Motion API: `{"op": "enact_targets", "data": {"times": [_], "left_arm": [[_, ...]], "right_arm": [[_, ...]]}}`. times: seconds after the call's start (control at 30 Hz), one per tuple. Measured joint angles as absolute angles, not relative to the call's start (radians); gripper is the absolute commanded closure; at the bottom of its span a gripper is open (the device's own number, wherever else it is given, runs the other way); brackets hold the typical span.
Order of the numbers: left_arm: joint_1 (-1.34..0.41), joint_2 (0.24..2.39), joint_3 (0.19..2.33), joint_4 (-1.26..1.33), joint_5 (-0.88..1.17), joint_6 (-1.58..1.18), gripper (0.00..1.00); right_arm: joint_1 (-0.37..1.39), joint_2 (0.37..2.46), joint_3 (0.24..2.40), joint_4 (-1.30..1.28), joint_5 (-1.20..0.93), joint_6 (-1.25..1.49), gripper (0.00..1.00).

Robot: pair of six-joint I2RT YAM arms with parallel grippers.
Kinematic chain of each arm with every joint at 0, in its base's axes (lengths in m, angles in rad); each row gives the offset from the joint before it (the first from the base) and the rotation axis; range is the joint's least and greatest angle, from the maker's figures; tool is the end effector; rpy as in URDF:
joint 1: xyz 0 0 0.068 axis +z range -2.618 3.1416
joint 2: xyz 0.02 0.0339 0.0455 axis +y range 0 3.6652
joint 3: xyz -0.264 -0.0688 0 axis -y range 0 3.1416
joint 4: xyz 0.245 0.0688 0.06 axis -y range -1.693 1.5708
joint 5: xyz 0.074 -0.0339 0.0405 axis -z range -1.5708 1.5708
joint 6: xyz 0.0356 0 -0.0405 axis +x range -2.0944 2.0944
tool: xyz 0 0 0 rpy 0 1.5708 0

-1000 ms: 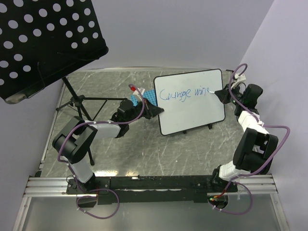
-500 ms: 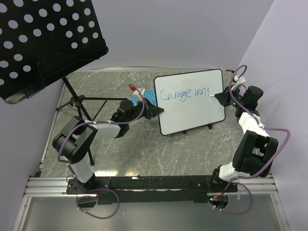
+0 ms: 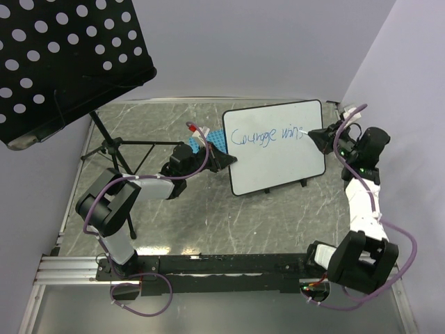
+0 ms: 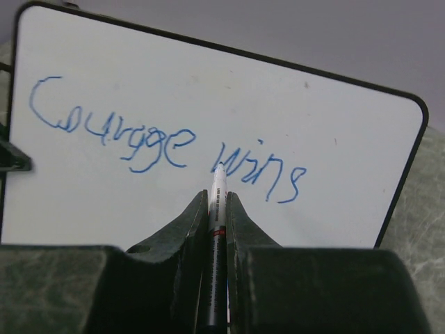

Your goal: Write a sentence on the whiteboard

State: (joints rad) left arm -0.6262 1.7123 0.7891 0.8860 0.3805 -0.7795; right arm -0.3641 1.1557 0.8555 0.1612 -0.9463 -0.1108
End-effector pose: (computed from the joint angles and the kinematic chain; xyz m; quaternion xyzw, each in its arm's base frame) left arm 0.2838 -0.2216 0.2117 0.0767 0.7151 -0.5443 0.4318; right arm 0.2525 -0.0653 0.3268 -0.2118 0.7040 0.1968 0.6487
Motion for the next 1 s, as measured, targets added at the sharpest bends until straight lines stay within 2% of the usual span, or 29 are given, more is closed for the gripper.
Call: {"op": "enact_targets", "data": {"times": [0.57,1.0], "left_arm": [[-0.627,1.712,0.789,0.886,0.381,-0.779,0.99],[-0.628,1.712,0.789,0.886,0.379,-0.780,0.99]], "right_arm": [[-0.304,1.068,0.661,0.022,-1.143,-0.297,1.00],[-0.128,1.065,0.652,0.060,-1.036,-0.316,1.00]]}}
